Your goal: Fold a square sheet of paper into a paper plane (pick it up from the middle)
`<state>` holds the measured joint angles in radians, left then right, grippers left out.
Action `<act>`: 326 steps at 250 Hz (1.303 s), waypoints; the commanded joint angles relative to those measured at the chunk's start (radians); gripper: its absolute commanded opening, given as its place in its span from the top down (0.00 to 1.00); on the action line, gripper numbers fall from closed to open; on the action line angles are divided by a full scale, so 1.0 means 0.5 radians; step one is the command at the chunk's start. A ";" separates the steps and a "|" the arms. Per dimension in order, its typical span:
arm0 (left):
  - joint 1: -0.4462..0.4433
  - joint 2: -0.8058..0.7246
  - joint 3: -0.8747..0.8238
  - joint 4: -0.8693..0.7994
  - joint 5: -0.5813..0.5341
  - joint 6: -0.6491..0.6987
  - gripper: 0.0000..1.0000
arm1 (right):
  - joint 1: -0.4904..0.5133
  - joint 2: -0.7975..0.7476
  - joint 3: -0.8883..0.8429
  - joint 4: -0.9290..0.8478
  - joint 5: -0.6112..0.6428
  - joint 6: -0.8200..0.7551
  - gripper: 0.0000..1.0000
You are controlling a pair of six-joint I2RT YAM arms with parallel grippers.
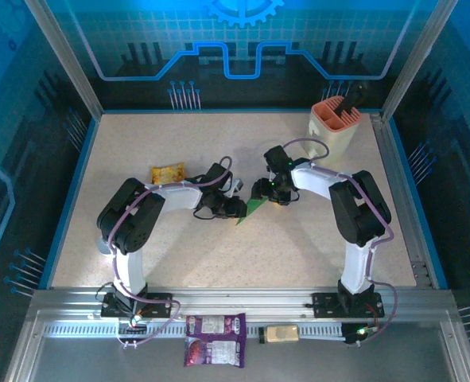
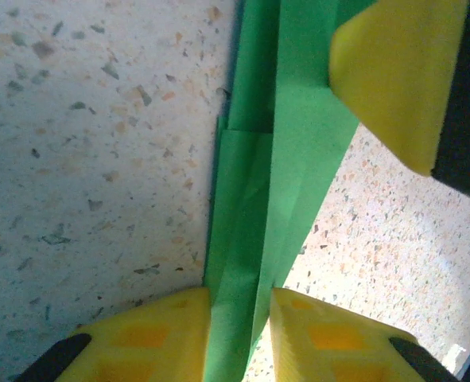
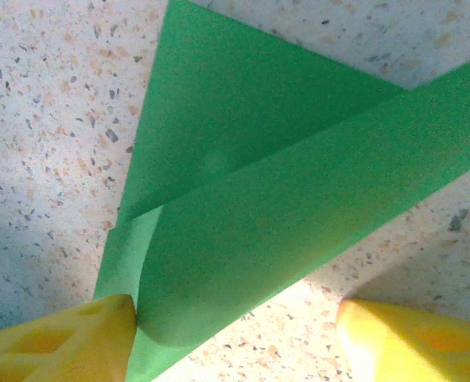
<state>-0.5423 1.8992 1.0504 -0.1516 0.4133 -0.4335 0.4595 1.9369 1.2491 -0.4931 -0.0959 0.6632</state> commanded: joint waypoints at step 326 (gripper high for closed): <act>0.041 0.187 0.032 -0.112 -0.041 -0.042 0.82 | -0.078 -0.038 -0.164 0.108 -0.124 -0.135 0.36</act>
<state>-0.5198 1.9308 1.0676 -0.1619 0.4423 -0.4465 0.4286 1.9171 1.2152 -0.4667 -0.1528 0.6220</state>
